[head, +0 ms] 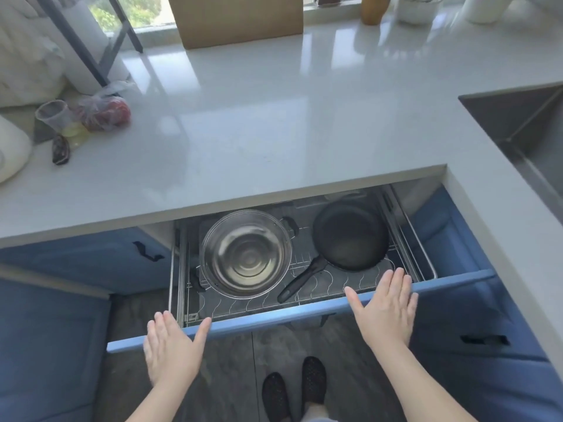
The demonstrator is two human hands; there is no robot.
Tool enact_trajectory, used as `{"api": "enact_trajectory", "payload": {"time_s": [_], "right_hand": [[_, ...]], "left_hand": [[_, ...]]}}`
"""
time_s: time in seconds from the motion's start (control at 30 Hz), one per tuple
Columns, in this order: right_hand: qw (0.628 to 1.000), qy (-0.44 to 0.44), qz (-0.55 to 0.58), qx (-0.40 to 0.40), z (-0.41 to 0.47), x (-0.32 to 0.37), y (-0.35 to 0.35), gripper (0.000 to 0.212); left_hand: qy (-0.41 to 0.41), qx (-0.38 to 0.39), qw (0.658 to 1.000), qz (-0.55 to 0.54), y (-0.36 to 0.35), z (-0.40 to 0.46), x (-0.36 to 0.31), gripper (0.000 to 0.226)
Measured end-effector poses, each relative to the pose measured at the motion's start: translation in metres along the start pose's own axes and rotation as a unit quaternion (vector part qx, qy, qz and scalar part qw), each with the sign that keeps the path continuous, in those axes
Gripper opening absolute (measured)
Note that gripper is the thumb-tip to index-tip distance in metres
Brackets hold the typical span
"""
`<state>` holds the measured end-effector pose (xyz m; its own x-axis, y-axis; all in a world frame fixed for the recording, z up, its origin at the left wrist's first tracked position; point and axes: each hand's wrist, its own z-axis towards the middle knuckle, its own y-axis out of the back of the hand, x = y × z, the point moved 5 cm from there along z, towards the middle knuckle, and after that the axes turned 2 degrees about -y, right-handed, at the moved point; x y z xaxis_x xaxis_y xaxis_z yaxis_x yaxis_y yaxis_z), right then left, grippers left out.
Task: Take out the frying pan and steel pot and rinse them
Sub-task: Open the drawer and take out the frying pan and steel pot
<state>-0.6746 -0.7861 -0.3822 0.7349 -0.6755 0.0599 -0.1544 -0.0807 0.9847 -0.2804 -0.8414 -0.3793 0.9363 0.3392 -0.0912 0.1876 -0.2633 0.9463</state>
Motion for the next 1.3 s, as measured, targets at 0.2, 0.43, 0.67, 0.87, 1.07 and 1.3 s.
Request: {"api": "enact_trajectory", "payload": {"time_s": [0.2,0.43,0.67,0.87,1.07,1.3], "right_hand": [[1.000,0.003,0.008,0.020,-0.020,-0.017,-0.008,0.106],[0.995,0.060,0.047,0.058,-0.018,-0.041,-0.008,0.106],[0.964,0.093,0.217,0.125,0.071,-0.066,0.015,0.112],[0.945,0.114,0.222,0.214,0.124,-0.083,-0.012,0.132],[0.927,0.122,0.201,0.291,0.160,-0.091,-0.061,0.141],[0.930,0.138,0.151,0.307,0.197,-0.094,-0.096,0.146]], "left_hand": [[0.007,0.020,1.000,0.010,-0.009,-0.019,0.016,0.105],[-0.044,0.110,0.993,-0.001,-0.037,-0.021,0.037,0.135],[-0.215,0.040,0.976,-0.023,-0.011,-0.034,-0.127,0.107],[-0.393,0.106,0.913,-0.013,-0.053,-0.028,-0.280,0.111],[-0.412,0.181,0.891,0.066,-0.112,0.008,-0.333,0.128],[-0.391,0.242,0.885,0.073,-0.155,0.042,-0.342,0.137]]}}
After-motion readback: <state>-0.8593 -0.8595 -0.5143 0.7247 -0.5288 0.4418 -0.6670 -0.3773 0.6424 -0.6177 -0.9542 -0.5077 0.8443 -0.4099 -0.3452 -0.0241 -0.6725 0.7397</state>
